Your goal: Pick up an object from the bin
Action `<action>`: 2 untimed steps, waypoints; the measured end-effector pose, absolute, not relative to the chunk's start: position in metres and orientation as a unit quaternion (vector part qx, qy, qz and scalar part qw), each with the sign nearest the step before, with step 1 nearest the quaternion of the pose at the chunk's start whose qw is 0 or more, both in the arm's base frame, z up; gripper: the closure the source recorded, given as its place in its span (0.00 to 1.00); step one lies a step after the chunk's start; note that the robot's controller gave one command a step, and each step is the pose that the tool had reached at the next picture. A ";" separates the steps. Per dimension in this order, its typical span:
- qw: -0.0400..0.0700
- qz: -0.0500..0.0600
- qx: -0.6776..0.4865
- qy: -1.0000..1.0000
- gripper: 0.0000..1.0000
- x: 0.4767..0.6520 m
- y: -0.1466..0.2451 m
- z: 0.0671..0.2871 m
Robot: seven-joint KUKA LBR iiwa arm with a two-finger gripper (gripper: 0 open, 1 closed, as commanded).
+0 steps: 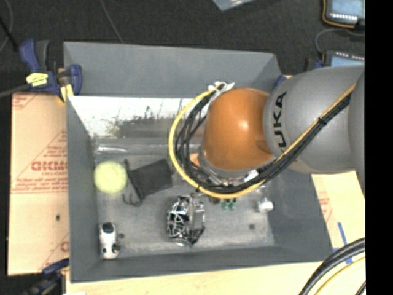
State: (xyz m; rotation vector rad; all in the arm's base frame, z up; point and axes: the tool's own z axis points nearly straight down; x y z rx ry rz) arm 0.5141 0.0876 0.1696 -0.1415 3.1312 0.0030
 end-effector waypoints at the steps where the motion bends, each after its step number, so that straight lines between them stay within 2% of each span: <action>1: 0.004 0.002 -0.052 0.999 0.00 0.488 0.069 0.111; 2: 0.005 0.001 -0.138 0.990 1.00 0.534 0.067 0.083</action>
Offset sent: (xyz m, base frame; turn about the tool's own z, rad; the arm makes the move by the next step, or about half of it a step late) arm 0.0188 -0.0199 -0.0869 -0.1897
